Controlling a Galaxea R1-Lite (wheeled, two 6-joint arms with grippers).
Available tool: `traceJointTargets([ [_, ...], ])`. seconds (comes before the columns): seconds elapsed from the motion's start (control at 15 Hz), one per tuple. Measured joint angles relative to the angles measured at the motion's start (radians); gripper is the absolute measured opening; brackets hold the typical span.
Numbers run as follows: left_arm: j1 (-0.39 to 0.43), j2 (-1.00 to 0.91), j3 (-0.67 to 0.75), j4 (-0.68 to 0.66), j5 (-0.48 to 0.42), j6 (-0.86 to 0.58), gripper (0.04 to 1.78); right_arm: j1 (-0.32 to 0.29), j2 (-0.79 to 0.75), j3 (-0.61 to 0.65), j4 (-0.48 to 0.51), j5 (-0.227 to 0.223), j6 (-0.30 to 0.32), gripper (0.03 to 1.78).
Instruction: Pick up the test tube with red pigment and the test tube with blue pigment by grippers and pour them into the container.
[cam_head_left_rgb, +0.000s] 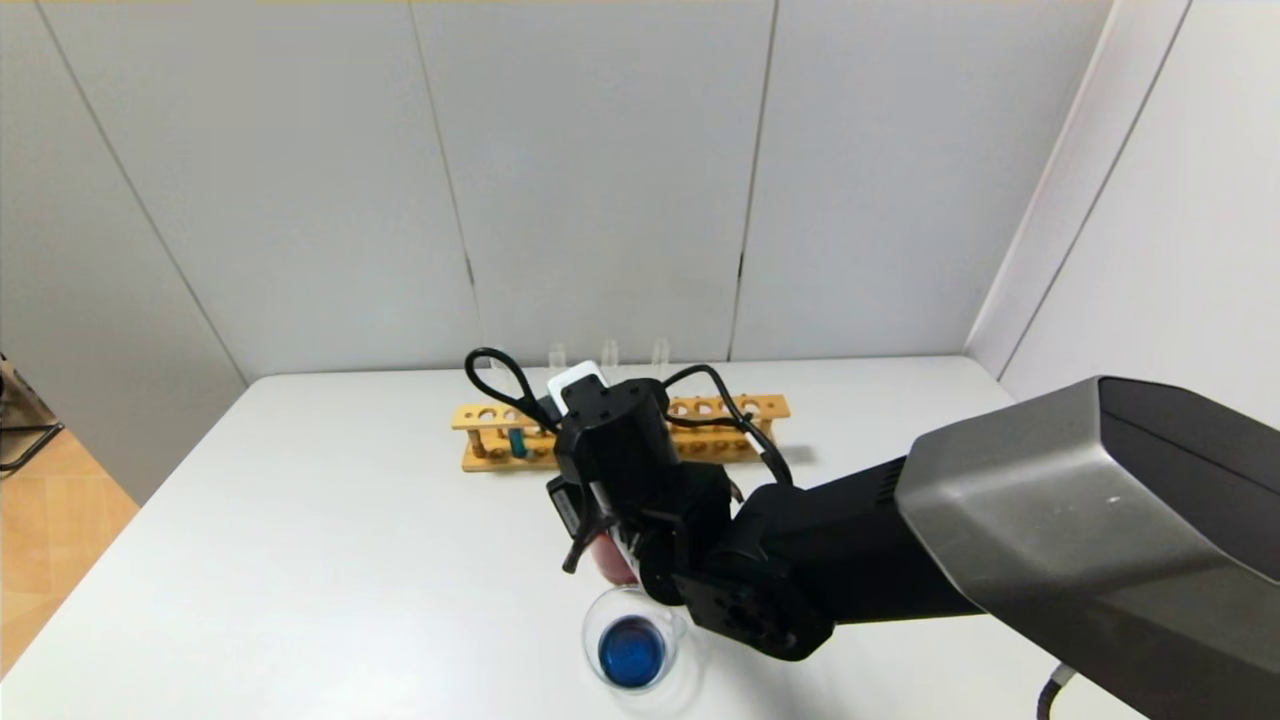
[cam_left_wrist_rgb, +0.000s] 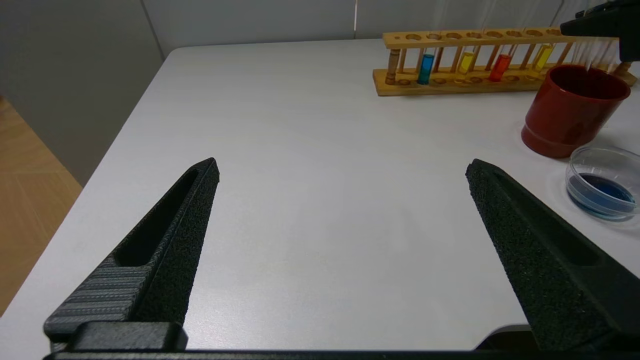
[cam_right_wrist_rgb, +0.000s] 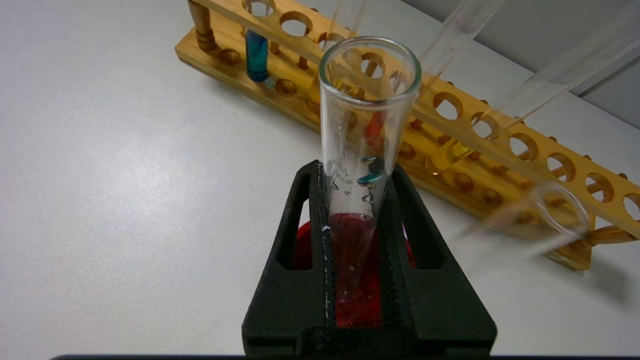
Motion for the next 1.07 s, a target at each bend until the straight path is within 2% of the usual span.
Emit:
traceJointTargets([
  [0.47,0.0,0.0,0.0,0.0,0.0,0.0,1.75,0.001,0.009,0.006,-0.007,0.029,-0.011,0.35],
  [0.67,0.0,0.0,0.0,0.0,0.0,0.0,1.75,0.001,0.01,0.0,-0.01,0.024,-0.015,0.49],
  [0.8,0.0,0.0,0.0,0.0,0.0,0.0,1.75,0.0,0.009,0.0,-0.021,0.022,-0.016,0.74],
  [1.07,0.0,0.0,0.0,0.0,0.0,0.0,1.75,-0.001,0.005,-0.001,-0.034,0.021,-0.018,1.4],
])
